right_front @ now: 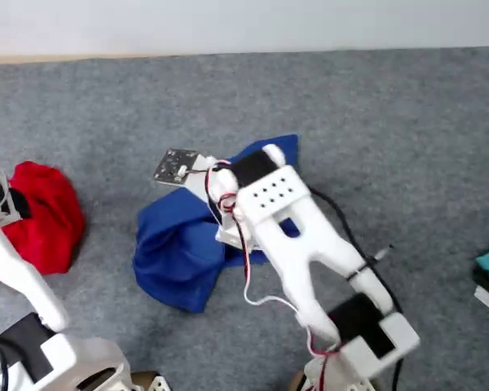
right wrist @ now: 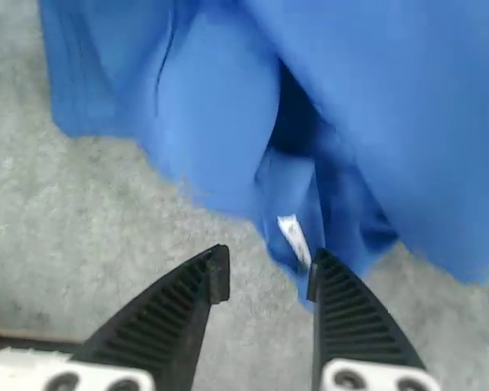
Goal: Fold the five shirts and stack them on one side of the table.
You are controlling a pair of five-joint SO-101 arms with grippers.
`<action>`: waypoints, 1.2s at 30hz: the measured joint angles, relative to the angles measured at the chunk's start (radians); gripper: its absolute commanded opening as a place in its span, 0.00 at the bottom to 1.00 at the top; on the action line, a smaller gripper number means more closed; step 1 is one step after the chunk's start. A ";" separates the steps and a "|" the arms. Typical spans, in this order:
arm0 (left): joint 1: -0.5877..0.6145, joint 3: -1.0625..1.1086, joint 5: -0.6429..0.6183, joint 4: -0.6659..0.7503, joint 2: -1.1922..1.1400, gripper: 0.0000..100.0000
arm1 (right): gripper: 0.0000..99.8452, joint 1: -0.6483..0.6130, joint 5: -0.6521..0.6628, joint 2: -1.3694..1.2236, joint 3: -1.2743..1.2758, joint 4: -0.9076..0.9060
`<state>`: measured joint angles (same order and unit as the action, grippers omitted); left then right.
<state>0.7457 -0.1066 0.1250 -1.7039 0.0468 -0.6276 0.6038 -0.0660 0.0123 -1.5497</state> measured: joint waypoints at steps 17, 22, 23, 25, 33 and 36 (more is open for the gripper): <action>0.000 0.043 0.000 0.000 0.000 0.20 | 0.01 -0.005 -0.002 -0.150 -0.155 -0.003; 0.000 0.043 0.000 0.000 0.000 0.20 | 0.01 0.072 0.037 -0.114 -0.419 -0.167; 0.000 0.043 0.000 0.000 0.000 0.20 | 0.01 0.083 0.060 -0.095 -0.470 -0.196; -0.012 0.043 0.000 0.000 0.000 0.20 | 0.01 0.112 0.078 -0.043 -0.522 -0.204; -0.160 0.043 0.000 0.000 0.000 0.20 | 0.01 0.203 0.143 0.235 -0.376 -0.204; -0.238 0.043 0.000 0.000 0.000 0.20 | 0.01 0.204 0.166 0.365 -0.212 -0.204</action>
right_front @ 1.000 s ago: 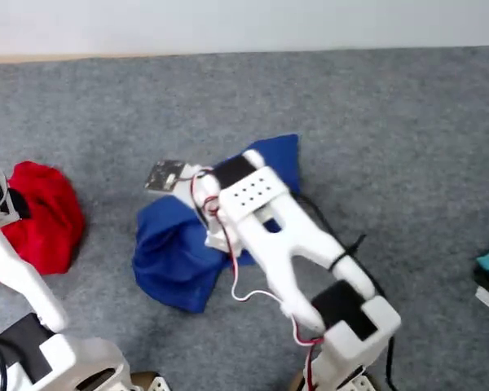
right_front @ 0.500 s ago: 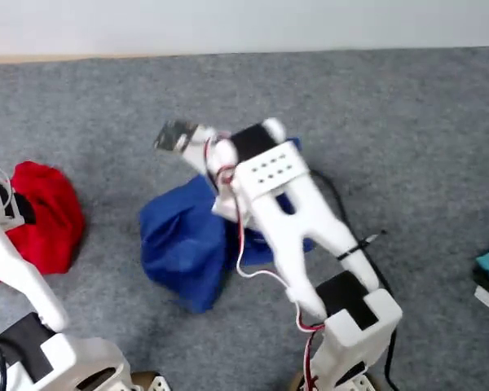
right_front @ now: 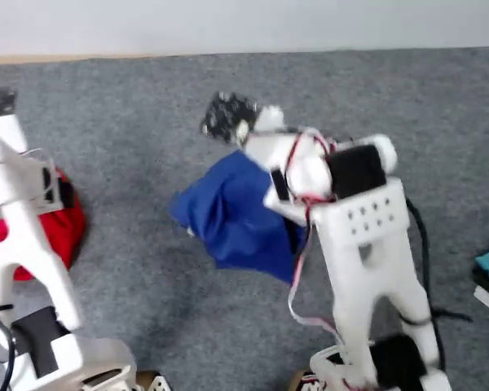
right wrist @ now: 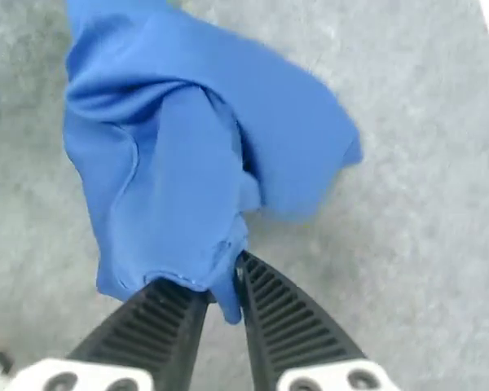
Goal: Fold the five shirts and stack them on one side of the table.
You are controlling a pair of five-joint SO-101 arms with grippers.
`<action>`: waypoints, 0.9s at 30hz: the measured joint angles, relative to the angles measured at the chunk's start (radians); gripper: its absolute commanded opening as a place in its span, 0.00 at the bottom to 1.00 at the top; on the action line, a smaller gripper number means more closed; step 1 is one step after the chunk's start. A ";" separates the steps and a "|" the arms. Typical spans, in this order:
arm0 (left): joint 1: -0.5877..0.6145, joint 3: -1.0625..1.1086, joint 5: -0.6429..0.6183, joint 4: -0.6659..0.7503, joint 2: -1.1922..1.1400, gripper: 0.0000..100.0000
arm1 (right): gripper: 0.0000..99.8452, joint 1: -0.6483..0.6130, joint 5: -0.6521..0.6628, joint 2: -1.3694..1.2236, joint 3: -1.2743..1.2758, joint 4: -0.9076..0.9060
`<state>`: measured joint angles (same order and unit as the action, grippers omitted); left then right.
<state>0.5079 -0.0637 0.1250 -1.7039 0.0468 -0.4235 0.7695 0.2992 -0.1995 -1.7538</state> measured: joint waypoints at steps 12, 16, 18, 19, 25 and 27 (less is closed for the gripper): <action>-0.117 0.000 0.000 -0.014 0.000 0.20 | 0.01 0.152 0.028 0.232 0.443 0.000; -0.241 0.000 0.009 0.002 0.000 0.20 | 0.01 0.166 0.044 0.290 0.531 0.000; -0.318 0.000 0.014 0.035 0.000 0.21 | 0.01 0.167 0.044 0.325 0.568 0.000; -0.356 0.000 0.014 0.052 0.000 0.21 | 0.01 0.164 0.044 0.345 0.588 0.000; -0.566 0.000 0.014 0.144 -0.037 0.21 | 0.01 0.203 0.043 0.450 0.677 0.000; -0.611 0.000 0.014 0.155 -0.092 0.21 | 0.02 0.249 0.025 0.471 0.681 0.000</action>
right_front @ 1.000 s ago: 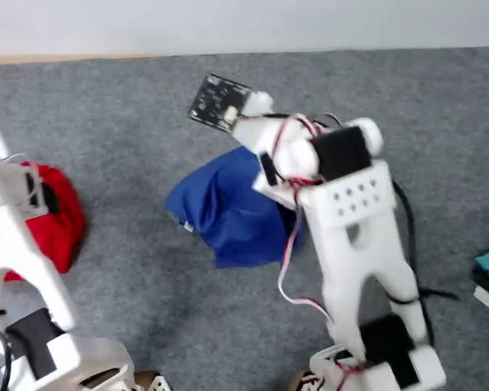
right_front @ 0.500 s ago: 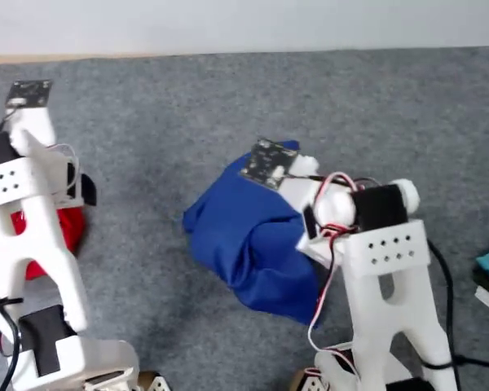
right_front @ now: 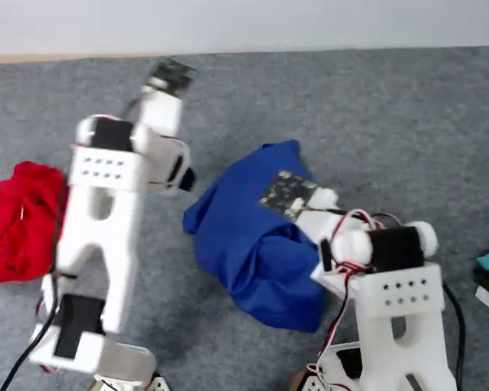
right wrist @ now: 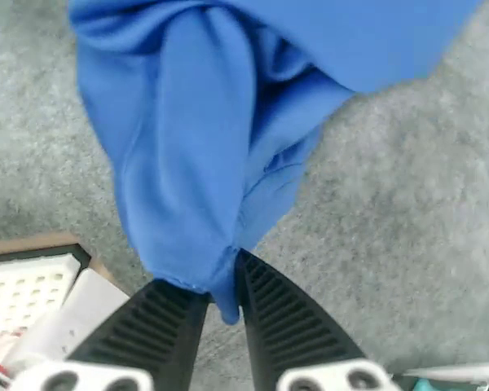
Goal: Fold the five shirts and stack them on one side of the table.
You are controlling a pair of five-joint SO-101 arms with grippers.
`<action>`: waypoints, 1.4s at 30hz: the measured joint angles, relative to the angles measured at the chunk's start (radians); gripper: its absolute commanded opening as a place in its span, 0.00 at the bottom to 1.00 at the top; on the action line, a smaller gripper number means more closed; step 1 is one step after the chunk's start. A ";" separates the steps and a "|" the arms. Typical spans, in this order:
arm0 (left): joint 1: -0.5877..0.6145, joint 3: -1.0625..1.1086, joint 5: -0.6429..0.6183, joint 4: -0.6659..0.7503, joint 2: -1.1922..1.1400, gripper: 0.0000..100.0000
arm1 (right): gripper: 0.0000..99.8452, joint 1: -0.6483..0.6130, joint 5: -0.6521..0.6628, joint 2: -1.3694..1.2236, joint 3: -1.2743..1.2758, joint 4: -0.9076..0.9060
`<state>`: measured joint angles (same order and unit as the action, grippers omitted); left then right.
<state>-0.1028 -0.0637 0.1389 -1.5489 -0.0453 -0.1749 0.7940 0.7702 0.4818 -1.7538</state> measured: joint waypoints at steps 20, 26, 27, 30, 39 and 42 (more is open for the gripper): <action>-0.341 -0.115 0.000 0.163 -0.132 0.21 | 0.33 0.470 -0.364 0.207 0.002 0.000; -0.440 -0.126 0.000 0.215 -0.264 0.21 | 0.33 0.601 -0.364 0.270 0.002 0.000; -0.451 -0.133 0.000 0.216 -0.287 0.21 | 0.33 0.617 -0.364 0.282 0.002 0.000; -0.480 -0.180 0.000 0.216 -0.351 0.21 | 0.33 0.655 -0.364 0.315 0.002 0.000; -0.555 -0.384 0.000 0.175 -0.549 0.21 | 0.33 0.672 -0.364 0.325 0.002 0.000; -0.552 -0.451 0.000 0.157 -0.631 0.20 | 0.33 0.672 -0.364 0.325 0.002 0.000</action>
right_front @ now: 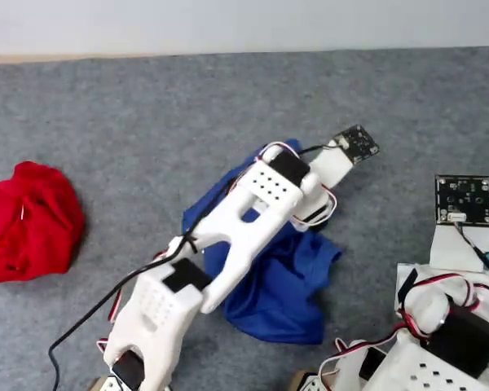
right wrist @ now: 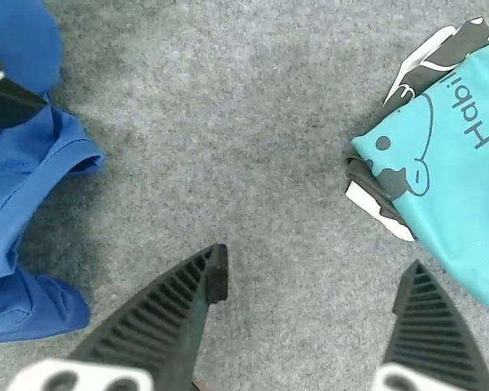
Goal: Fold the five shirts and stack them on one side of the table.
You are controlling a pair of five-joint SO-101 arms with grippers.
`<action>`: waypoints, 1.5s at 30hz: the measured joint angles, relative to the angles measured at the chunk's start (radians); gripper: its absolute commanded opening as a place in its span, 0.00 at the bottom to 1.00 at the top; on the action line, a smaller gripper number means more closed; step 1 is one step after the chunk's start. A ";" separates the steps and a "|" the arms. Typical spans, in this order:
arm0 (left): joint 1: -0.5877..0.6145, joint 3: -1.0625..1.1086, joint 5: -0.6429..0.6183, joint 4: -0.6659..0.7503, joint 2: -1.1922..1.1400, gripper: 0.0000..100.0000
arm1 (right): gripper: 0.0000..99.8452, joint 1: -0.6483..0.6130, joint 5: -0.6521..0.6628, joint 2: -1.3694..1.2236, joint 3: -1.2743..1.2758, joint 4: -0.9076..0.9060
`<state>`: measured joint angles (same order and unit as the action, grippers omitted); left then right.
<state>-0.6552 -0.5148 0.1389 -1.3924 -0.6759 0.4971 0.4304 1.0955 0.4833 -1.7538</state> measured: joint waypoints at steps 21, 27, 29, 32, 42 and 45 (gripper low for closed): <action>0.097 -0.694 0.000 -0.333 -0.193 0.00 | 0.33 0.000 0.000 0.000 0.000 0.000; 0.239 -0.775 0.000 -0.333 -0.193 0.00 | 0.33 0.000 0.000 0.000 0.000 0.000; 0.279 -0.776 -0.003 -0.334 -0.193 0.00 | 0.33 0.000 0.000 0.000 0.000 0.000; 0.269 -0.776 0.000 -0.334 -0.193 0.05 | 0.33 0.000 0.000 0.000 0.000 0.000; 0.083 -0.736 -0.035 -0.334 -0.230 0.23 | 0.33 0.000 0.000 0.012 0.075 0.000; 0.048 -0.686 -0.035 -0.334 -0.269 0.23 | 0.33 0.000 0.000 -0.002 0.075 0.000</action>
<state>-0.6076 -1.2006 0.1036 -1.7269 -0.9444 0.4971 0.4304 1.0940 0.5585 -1.7538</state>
